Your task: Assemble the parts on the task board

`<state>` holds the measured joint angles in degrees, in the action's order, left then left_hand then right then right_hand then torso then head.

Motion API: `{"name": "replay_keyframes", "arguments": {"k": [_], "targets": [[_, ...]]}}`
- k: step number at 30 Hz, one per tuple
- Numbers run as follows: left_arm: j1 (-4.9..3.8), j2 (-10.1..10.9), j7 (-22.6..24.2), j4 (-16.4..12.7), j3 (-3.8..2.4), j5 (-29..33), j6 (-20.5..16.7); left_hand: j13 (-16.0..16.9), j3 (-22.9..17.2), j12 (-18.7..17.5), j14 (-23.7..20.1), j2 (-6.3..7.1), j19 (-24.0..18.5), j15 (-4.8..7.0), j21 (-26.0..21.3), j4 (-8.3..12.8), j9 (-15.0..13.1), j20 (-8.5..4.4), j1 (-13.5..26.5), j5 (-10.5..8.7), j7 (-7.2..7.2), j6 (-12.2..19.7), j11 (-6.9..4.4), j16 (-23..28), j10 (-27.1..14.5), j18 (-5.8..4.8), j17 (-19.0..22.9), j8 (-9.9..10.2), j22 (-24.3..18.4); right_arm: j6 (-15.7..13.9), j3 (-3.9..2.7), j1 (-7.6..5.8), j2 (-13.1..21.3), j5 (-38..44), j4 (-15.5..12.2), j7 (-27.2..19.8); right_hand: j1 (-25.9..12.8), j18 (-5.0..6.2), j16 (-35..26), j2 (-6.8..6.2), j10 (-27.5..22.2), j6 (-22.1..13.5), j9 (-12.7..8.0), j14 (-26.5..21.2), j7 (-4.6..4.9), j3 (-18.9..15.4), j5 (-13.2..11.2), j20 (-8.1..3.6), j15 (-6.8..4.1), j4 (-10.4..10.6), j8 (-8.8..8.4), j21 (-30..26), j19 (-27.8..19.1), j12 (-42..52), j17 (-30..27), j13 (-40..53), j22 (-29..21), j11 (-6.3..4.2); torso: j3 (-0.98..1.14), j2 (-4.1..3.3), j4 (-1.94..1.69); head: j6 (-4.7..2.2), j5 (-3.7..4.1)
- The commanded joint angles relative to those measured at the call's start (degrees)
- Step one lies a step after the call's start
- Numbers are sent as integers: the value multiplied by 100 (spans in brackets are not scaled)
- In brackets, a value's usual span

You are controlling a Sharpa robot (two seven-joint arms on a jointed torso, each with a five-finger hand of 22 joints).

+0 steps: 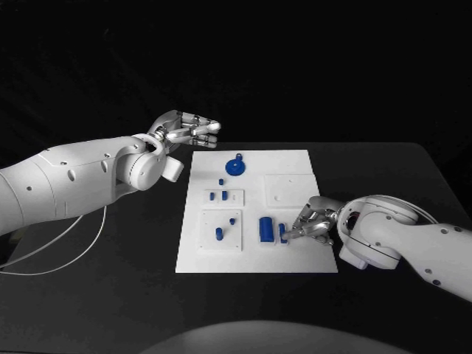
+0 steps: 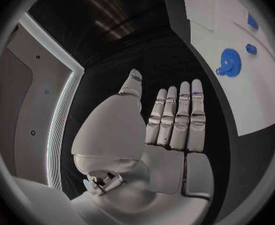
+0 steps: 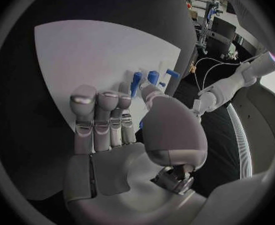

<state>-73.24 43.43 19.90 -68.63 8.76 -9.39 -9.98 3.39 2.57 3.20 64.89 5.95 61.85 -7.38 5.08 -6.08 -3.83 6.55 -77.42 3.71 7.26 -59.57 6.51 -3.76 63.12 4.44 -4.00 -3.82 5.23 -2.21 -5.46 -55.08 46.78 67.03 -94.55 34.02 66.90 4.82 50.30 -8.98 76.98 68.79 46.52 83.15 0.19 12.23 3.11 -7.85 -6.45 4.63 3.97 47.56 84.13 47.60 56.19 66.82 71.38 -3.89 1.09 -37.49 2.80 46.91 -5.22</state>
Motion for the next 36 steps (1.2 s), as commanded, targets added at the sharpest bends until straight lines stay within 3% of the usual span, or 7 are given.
{"name": "replay_keyframes", "arguments": {"k": [1,6,17,20,24,29,36], "targets": [[2,-8,36,-3,-4,-25,60,2,-5,17,27,-37,-32,1,20,11,-1,4,-2,-27,3,24,20,26,-11,-20,-9,19,-8,186,2,15,1,36,-33,-127,107,-67,-15,-6,12,35,-10,23,4,36,-26,-20,-29,-125,-25,15,307,-11,10,9,10,20,-2,1,8,-14,-13],[3,-13,38,-3,-4,-27,64,2,-5,17,27,-37,-32,1,20,11,-1,4,-2,-27,3,24,20,26,-11,-20,-9,19,-8,167,2,26,-20,149,-23,-90,76,-80,-8,48,19,75,-70,19,-8,133,-34,-29,-38,-365,-28,26,308,0,23,13,23,10,-2,-2,0,-10,-4],[3,-9,39,-3,-4,-28,63,2,-5,17,27,-37,-32,1,20,11,-1,4,-2,-27,3,24,20,26,-11,-20,-9,19,-8,-25,2,63,-150,419,108,32,-28,-97,-16,106,41,128,-76,25,-41,335,-34,-49,-53,-469,-24,28,310,-4,38,16,30,-10,-5,1,-8,22,-1],[3,-6,38,-2,-4,-28,60,2,-5,17,27,-37,-32,1,20,11,-1,4,-2,-27,3,24,20,26,-11,-20,-9,19,-8,-53,1,66,-140,392,114,20,-105,-95,-16,86,43,127,-68,28,-42,375,-27,-45,-50,-409,-24,26,310,0,36,17,29,-7,-6,1,-3,23,-5],[3,-3,37,0,-4,-29,56,2,-2,17,28,-40,-35,0,18,20,-1,5,-1,-26,3,24,19,26,-10,-22,-8,20,-9,-33,-1,68,-94,250,100,-8,-282,-80,-13,-45,41,146,57,29,-47,434,-11,-33,-42,-231,-14,31,312,14,24,15,28,-2,-7,3,-2,11,-10],[3,-4,38,17,-4,-30,49,2,-1,18,31,-44,-48,1,11,24,-1,7,3,-23,3,25,19,25,-10,-29,-9,20,-12,8,-46,68,-8,42,59,-62,-311,-61,-1,-95,22,109,222,21,-27,191,83,-15,-31,-30,-25,37,310,41,-8,2,25,8,-8,8,1,-20,6],[3,-19,54,68,-4,-18,9,2,-1,18,32,-42,-50,2,10,22,-1,6,5,-23,3,23,20,25,-9,-31,-9,20,-12,-110,-277,63,62,-389,218,-445,-306,-36,-53,-104,-19,26,207,10,22,-463,277,7,-10,455,-26,-51,304,32,-92,-35,-13,38,-18,15,4,-143,45]]}}
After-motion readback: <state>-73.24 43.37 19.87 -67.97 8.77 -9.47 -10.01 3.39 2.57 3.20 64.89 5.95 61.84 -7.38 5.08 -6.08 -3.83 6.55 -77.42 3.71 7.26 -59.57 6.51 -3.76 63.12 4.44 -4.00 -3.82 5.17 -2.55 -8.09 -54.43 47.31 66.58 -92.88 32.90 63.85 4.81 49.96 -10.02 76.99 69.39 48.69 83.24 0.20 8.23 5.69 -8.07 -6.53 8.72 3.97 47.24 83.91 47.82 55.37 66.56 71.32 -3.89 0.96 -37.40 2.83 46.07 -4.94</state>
